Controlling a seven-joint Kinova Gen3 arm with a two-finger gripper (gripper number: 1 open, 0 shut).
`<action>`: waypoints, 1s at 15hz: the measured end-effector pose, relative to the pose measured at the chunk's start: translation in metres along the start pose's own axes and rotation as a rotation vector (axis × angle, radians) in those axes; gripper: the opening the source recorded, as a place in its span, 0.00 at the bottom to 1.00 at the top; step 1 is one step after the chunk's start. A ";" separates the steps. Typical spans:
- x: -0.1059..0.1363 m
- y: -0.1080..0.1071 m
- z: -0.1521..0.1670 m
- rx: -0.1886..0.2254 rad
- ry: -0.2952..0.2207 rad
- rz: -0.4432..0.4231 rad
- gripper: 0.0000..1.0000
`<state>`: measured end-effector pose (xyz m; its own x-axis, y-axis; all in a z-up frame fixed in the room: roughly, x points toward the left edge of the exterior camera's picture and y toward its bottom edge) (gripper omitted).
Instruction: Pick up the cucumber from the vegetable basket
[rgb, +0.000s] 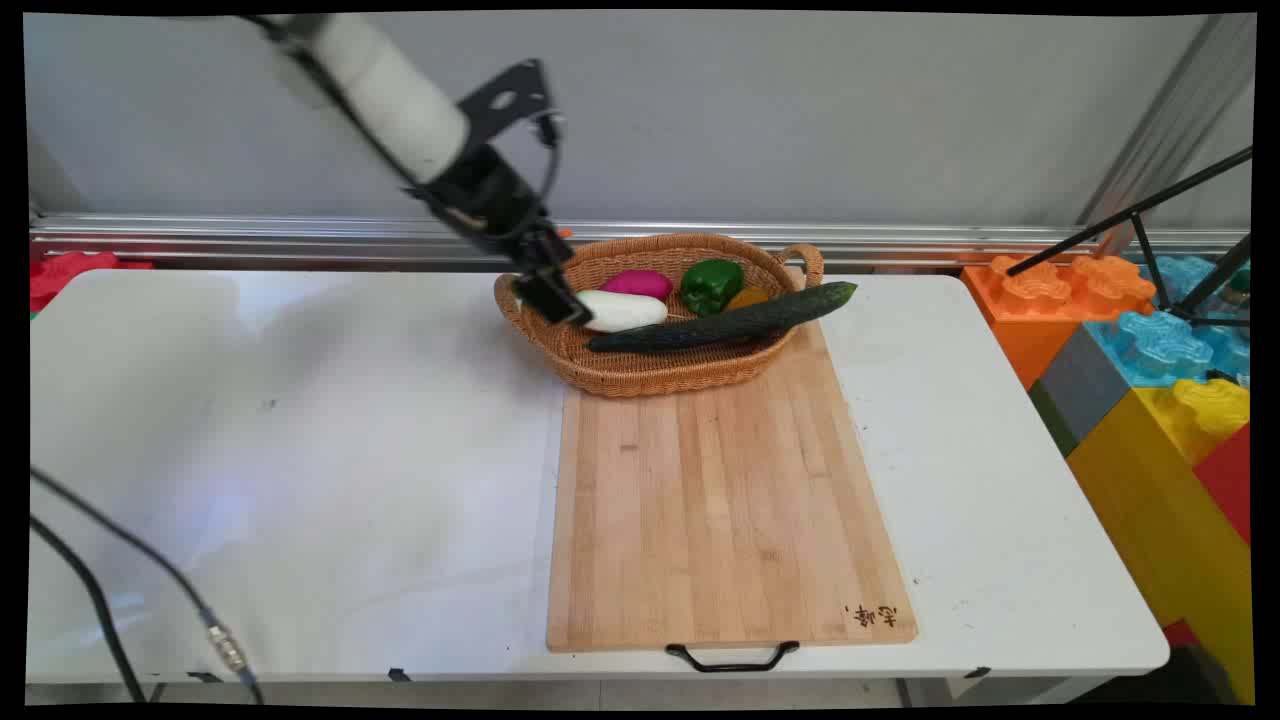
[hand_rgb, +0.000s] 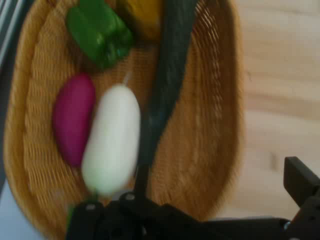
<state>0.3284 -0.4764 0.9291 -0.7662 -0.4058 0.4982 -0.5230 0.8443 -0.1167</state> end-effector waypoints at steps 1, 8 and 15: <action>0.006 -0.002 0.007 0.002 0.005 0.004 1.00; 0.051 -0.020 0.091 -0.001 0.006 0.089 1.00; 0.058 -0.033 0.145 -0.019 -0.024 0.171 1.00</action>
<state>0.2470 -0.5789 0.8372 -0.8522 -0.2640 0.4517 -0.3774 0.9082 -0.1811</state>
